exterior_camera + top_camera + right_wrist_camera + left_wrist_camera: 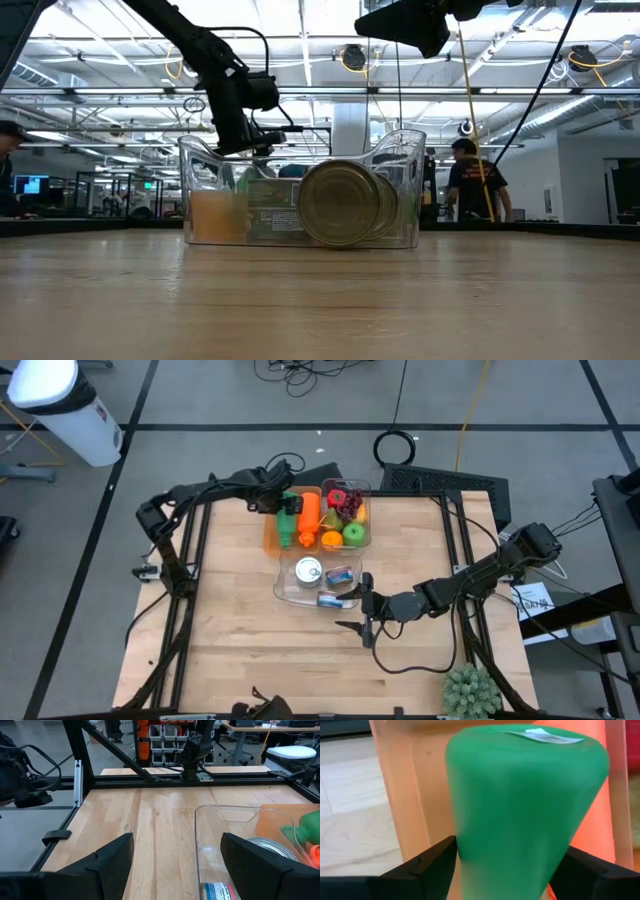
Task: Pick & Place Food Item
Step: Put the green water bottle into the orange bin, then return to Home Position
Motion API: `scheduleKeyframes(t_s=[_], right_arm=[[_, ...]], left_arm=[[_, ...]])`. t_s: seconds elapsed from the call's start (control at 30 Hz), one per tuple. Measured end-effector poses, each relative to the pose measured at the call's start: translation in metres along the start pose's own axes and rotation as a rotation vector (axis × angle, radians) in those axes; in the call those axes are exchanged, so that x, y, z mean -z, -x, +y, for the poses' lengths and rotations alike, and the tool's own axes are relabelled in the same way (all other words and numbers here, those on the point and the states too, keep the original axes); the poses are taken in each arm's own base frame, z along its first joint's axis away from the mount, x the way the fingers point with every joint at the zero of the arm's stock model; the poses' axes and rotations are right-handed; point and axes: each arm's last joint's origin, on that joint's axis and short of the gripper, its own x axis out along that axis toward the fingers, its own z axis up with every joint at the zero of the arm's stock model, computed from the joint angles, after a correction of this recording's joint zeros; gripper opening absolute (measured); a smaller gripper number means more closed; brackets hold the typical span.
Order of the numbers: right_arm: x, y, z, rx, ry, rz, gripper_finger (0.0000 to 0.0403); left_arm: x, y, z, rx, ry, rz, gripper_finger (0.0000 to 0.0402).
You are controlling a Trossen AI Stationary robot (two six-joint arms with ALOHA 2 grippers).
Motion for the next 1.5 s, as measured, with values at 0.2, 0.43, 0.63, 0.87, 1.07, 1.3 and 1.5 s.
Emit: scheduleKeyframes(t_s=[0.2, 0.43, 0.63, 0.87, 1.07, 1.3, 1.5], right_arm=[[0.000, 0.000, 0.000, 0.000, 0.000, 0.000, 0.0281], [0.000, 0.000, 0.000, 0.000, 0.003, 0.000, 0.0281], [0.000, 0.000, 0.000, 0.000, 0.008, 0.000, 0.0281], [0.000, 0.000, 0.000, -0.002, 0.011, -0.001, 0.0281], [-0.009, 0.007, -0.001, -0.009, 0.002, -0.029, 0.0281], [-0.021, 0.037, -0.007, -0.016, 0.052, 0.035, 0.0281], [-0.028, 0.062, -0.014, -0.022, 0.019, 0.050, 0.0281]], left_arm=[[0.002, 0.000, -0.004, 0.006, -0.006, -0.012, 0.0291], [0.001, 0.000, -0.008, 0.027, -0.010, -0.042, 0.0292], [0.004, 0.000, -0.012, 0.038, -0.156, -0.037, 0.0292], [0.000, 0.054, -0.023, 0.359, -0.655, -0.008, 0.0292], [0.012, 0.140, -0.019, 0.501, -0.734, -0.137, 0.0292], [0.060, 0.213, 0.009, 0.562, -0.891, -0.279, 0.0292], [0.127, 0.200, 0.032, 0.738, -1.030, -0.382, 0.0292]])
